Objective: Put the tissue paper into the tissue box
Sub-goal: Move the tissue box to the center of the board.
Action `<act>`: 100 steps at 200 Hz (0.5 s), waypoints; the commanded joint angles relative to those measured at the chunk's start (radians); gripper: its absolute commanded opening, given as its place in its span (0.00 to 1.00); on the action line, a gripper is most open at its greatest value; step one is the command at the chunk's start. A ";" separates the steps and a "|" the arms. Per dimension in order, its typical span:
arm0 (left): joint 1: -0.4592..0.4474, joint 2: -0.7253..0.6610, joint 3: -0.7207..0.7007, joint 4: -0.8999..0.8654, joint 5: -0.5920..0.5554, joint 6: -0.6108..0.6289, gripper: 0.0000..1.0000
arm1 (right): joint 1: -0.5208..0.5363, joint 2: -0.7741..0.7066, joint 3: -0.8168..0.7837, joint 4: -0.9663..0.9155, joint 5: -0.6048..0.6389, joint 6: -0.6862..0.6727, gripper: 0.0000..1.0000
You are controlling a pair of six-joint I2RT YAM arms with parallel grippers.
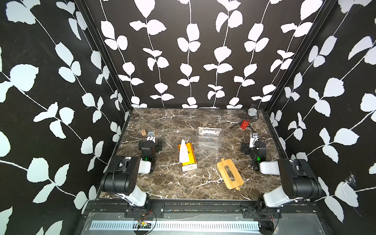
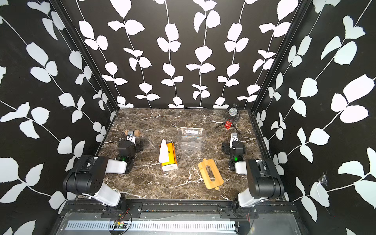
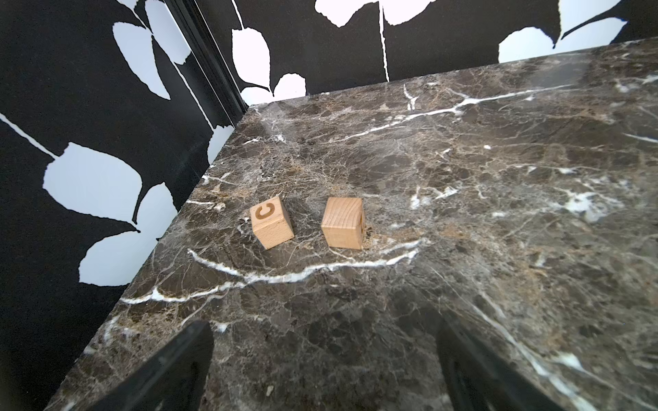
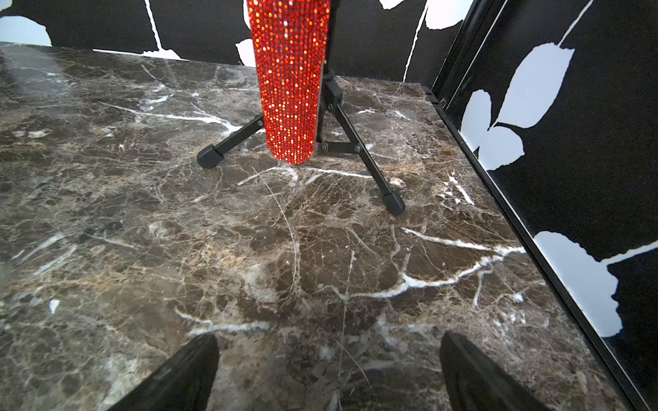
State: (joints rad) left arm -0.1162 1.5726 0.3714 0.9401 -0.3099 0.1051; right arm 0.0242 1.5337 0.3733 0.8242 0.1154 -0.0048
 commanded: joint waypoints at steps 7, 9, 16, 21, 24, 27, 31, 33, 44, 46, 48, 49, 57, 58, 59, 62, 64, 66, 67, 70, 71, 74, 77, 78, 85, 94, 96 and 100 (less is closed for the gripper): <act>0.004 -0.019 0.009 -0.002 0.006 -0.005 0.99 | 0.002 -0.007 0.030 0.018 -0.008 -0.007 1.00; 0.004 -0.019 0.009 -0.003 0.005 -0.005 0.99 | 0.002 -0.007 0.031 0.017 -0.008 -0.007 0.99; 0.004 -0.017 0.009 -0.001 0.006 -0.004 0.99 | 0.002 -0.007 0.030 0.017 -0.009 -0.007 0.99; 0.004 -0.019 0.008 -0.003 0.006 -0.005 0.99 | 0.002 -0.006 0.030 0.017 -0.009 -0.006 1.00; 0.003 -0.019 0.009 -0.002 0.006 -0.005 0.99 | 0.002 -0.007 0.030 0.017 -0.008 -0.006 1.00; 0.004 -0.018 0.009 -0.002 0.006 -0.005 0.99 | 0.002 -0.006 0.030 0.016 -0.009 -0.006 0.99; 0.004 -0.018 0.009 -0.001 0.006 -0.005 0.99 | 0.002 -0.006 0.031 0.017 -0.009 -0.007 1.00; 0.004 -0.018 0.009 -0.002 0.006 -0.005 0.99 | 0.002 -0.007 0.031 0.016 -0.009 -0.007 1.00; 0.004 -0.018 0.008 -0.002 0.006 -0.005 0.99 | 0.002 -0.007 0.030 0.017 -0.009 -0.006 1.00; 0.005 -0.017 0.009 0.000 0.006 -0.005 0.98 | 0.002 -0.006 0.030 0.015 -0.009 -0.007 1.00; 0.004 -0.018 0.009 -0.001 0.006 -0.005 0.99 | 0.002 -0.006 0.031 0.016 -0.010 -0.006 0.99; 0.004 -0.018 0.009 -0.001 0.006 -0.005 0.99 | 0.002 -0.007 0.031 0.016 -0.011 -0.007 1.00; 0.005 -0.018 0.009 -0.003 0.005 -0.005 0.99 | 0.002 -0.007 0.031 0.016 -0.011 -0.007 0.99; 0.005 -0.018 0.009 -0.002 0.005 -0.005 0.99 | 0.002 -0.007 0.031 0.015 -0.010 -0.007 0.99; 0.005 -0.017 0.009 -0.002 0.005 -0.005 0.99 | 0.002 -0.007 0.031 0.015 -0.011 -0.007 0.99; 0.005 -0.017 0.008 -0.001 0.006 -0.005 0.99 | 0.002 -0.005 0.032 0.015 -0.010 -0.007 0.99; 0.004 -0.018 0.008 -0.001 0.006 -0.005 0.99 | 0.002 -0.006 0.031 0.015 -0.009 -0.006 0.99; 0.005 -0.017 0.008 -0.002 0.006 -0.004 0.99 | 0.002 -0.006 0.031 0.015 -0.010 -0.006 0.99; 0.005 -0.018 0.009 -0.002 0.006 -0.005 0.99 | 0.002 -0.006 0.032 0.015 -0.010 -0.007 0.99; 0.005 -0.017 0.008 -0.002 0.006 -0.005 0.99 | 0.002 -0.006 0.032 0.016 -0.010 -0.007 0.99; 0.005 -0.017 0.009 -0.002 0.005 -0.005 0.99 | 0.002 -0.006 0.033 0.015 -0.010 -0.006 0.99; 0.004 -0.017 0.009 -0.002 0.006 -0.005 0.99 | 0.002 -0.006 0.032 0.015 -0.010 -0.007 1.00; 0.004 -0.017 0.009 -0.002 0.006 -0.005 0.99 | 0.002 -0.005 0.032 0.015 -0.010 -0.006 0.99; 0.004 -0.017 0.009 -0.002 0.006 -0.005 0.99 | 0.002 -0.006 0.032 0.015 -0.010 -0.007 0.99; 0.004 -0.017 0.009 -0.001 0.005 -0.005 0.98 | 0.002 -0.007 0.032 0.015 -0.010 -0.006 1.00; 0.005 -0.017 0.009 -0.002 0.006 -0.005 0.99 | 0.002 -0.006 0.032 0.016 -0.010 -0.006 0.99; 0.005 -0.017 0.009 -0.002 0.006 -0.005 0.99 | 0.002 -0.006 0.033 0.016 -0.010 -0.006 1.00; 0.005 -0.017 0.009 -0.003 0.005 -0.005 0.99 | 0.002 -0.006 0.033 0.014 -0.011 -0.006 0.99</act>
State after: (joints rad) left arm -0.1162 1.5726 0.3714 0.9401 -0.3103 0.1051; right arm 0.0242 1.5337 0.3733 0.8242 0.1143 -0.0067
